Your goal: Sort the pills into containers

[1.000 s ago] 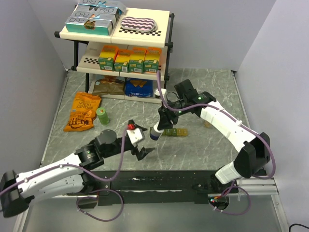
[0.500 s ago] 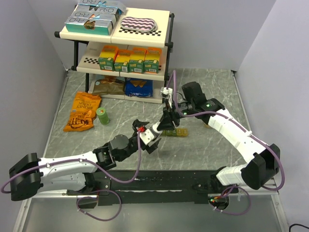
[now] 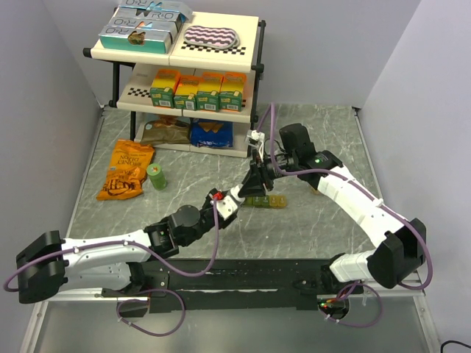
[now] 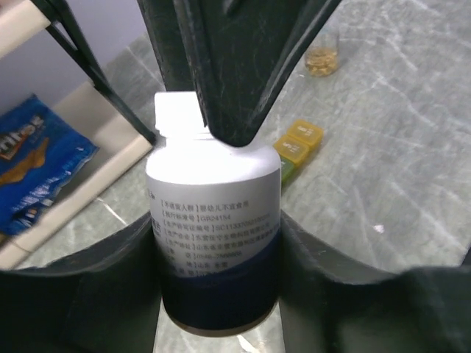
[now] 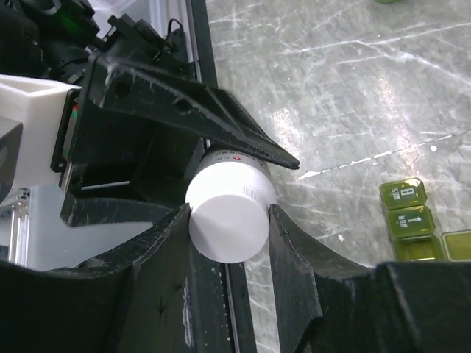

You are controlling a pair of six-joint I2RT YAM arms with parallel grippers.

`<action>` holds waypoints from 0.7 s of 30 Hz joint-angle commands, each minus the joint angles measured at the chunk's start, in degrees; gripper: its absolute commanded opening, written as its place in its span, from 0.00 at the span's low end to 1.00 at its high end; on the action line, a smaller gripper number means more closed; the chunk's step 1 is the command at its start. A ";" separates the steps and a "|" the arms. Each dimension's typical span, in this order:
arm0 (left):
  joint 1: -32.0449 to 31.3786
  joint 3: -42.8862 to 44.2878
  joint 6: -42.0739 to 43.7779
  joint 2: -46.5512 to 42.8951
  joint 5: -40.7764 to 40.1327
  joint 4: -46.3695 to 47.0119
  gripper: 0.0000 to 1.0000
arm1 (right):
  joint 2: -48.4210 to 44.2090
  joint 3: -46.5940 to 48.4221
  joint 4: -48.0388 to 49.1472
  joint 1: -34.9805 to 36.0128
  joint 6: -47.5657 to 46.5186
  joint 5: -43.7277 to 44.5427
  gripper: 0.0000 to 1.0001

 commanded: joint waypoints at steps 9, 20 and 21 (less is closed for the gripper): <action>0.34 1.09 -3.92 -6.60 17.59 -5.40 0.01 | -2.48 -1.05 -5.50 0.59 -18.23 -10.86 0.06; 4.56 -0.94 -9.99 -14.69 37.29 -15.42 0.01 | -4.51 -0.97 -12.83 8.67 -45.79 -6.91 0.06; 4.56 -1.29 -10.25 -14.78 36.94 -15.16 0.01 | -4.16 -0.62 -12.92 8.59 -44.99 -7.27 0.10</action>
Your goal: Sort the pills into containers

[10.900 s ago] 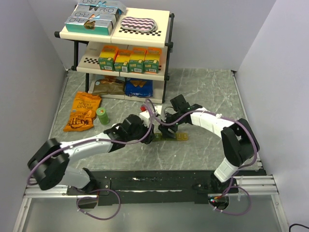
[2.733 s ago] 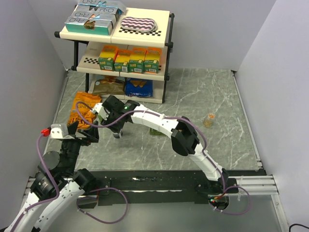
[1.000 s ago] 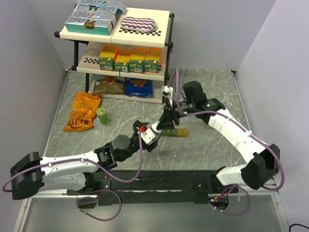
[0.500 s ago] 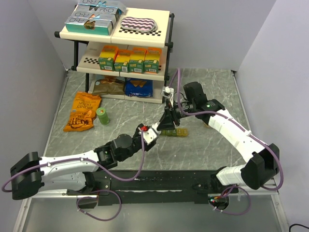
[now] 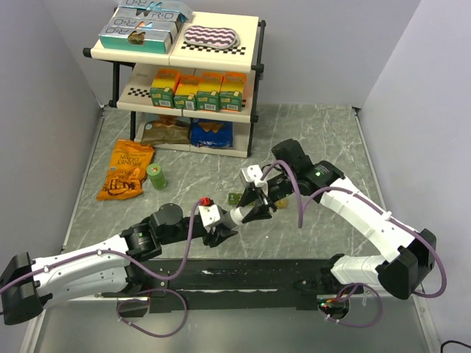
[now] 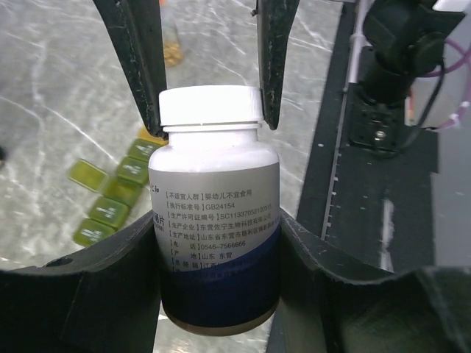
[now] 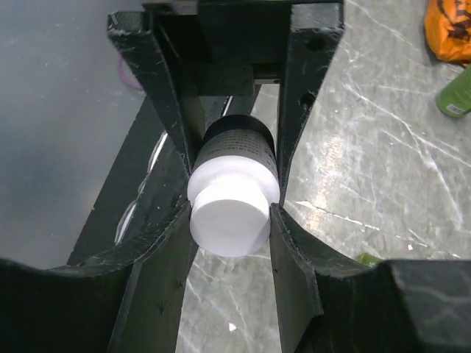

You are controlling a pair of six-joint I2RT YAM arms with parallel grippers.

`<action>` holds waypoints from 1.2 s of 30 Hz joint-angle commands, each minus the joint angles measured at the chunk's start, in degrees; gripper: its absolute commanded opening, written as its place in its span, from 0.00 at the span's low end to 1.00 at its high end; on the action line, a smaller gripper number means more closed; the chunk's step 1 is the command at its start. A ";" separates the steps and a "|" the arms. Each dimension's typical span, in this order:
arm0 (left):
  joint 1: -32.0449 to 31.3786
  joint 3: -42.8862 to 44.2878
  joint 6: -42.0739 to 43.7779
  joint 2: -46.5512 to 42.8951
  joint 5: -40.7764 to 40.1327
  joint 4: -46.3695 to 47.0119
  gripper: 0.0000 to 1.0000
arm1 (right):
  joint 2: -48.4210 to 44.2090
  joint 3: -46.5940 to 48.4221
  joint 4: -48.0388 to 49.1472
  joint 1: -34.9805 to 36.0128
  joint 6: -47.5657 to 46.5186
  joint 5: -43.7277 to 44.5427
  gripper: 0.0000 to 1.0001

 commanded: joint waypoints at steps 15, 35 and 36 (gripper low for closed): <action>-0.07 -0.79 -1.42 0.13 -7.18 2.97 0.01 | -0.56 -0.64 10.36 0.04 36.90 9.82 0.98; 0.01 -1.84 -3.09 0.83 -11.69 7.37 0.01 | 4.45 -0.56 14.33 -0.32 49.93 7.11 0.18; 0.01 -2.10 -3.00 0.66 -11.60 7.19 0.01 | 4.63 -0.12 13.72 -0.23 48.97 4.93 0.14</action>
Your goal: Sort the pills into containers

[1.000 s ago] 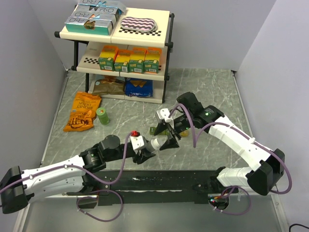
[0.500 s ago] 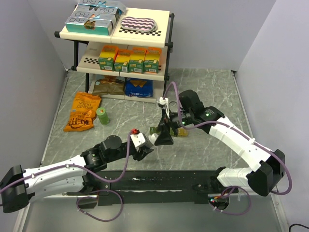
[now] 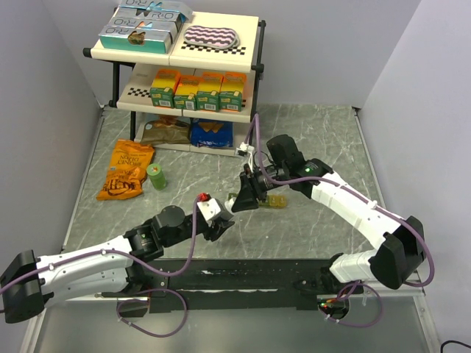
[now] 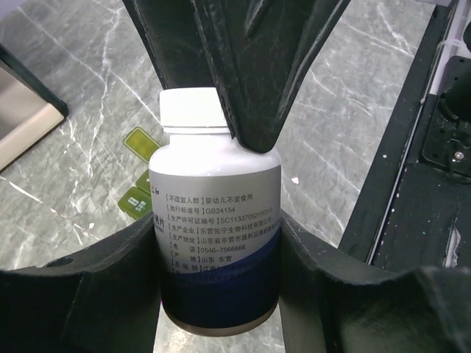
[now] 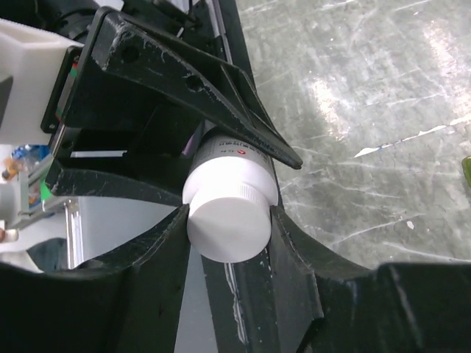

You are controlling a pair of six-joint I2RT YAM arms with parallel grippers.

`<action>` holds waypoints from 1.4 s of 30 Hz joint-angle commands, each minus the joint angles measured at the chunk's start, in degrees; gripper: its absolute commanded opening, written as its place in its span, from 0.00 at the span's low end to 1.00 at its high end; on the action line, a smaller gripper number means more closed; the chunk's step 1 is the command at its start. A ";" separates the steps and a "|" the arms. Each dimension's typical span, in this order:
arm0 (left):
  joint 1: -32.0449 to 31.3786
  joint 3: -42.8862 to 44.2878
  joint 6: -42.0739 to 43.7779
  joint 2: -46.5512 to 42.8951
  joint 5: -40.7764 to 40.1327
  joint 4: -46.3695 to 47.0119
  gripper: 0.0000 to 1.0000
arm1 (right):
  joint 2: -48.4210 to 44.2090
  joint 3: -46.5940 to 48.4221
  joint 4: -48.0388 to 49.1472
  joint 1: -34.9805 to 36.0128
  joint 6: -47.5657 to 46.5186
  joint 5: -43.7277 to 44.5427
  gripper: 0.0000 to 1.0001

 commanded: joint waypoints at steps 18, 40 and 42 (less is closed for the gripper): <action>2.50 2.47 -0.38 0.95 23.41 -2.70 0.01 | -1.65 9.06 -17.03 10.99 -56.14 -2.78 0.31; 2.67 1.68 -5.74 -0.98 18.66 0.37 0.01 | -4.72 5.55 -13.33 8.00 -35.28 -0.78 0.83; 2.67 1.68 -6.26 -0.81 18.40 0.37 0.01 | -4.73 5.19 -13.16 8.45 -35.37 0.19 0.83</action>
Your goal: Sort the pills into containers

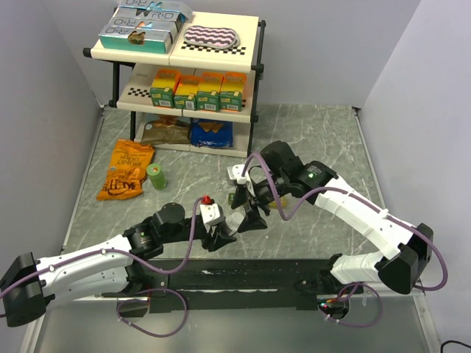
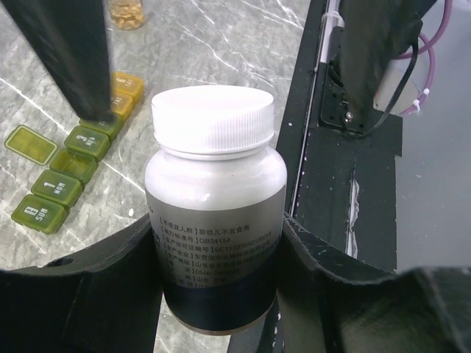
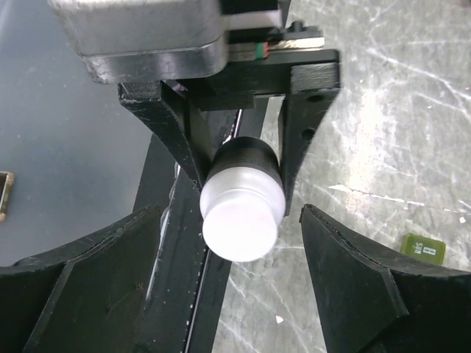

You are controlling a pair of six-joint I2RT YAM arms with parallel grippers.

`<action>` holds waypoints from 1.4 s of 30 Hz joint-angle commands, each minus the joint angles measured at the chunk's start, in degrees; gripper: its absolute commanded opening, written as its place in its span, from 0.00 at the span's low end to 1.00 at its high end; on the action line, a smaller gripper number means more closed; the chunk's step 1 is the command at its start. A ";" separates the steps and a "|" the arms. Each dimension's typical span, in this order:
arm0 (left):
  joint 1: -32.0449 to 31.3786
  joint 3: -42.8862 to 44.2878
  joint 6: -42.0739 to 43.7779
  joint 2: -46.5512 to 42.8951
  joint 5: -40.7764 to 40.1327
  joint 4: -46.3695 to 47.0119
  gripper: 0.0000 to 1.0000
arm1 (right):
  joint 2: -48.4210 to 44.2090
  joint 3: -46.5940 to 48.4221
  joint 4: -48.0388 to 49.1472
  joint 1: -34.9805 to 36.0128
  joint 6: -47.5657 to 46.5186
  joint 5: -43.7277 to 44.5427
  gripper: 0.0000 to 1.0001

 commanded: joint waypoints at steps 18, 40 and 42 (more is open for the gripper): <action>0.95 -0.49 -6.13 -2.50 -0.49 8.70 0.09 | 1.30 0.36 1.87 2.42 1.05 2.61 0.11; 1.13 -1.46 -8.42 -0.48 2.33 12.75 0.66 | 2.70 1.07 2.66 2.33 4.12 -2.76 0.02; 1.04 -1.11 -8.07 -0.04 2.50 12.22 0.66 | 2.70 1.16 2.57 2.16 4.21 -2.85 0.01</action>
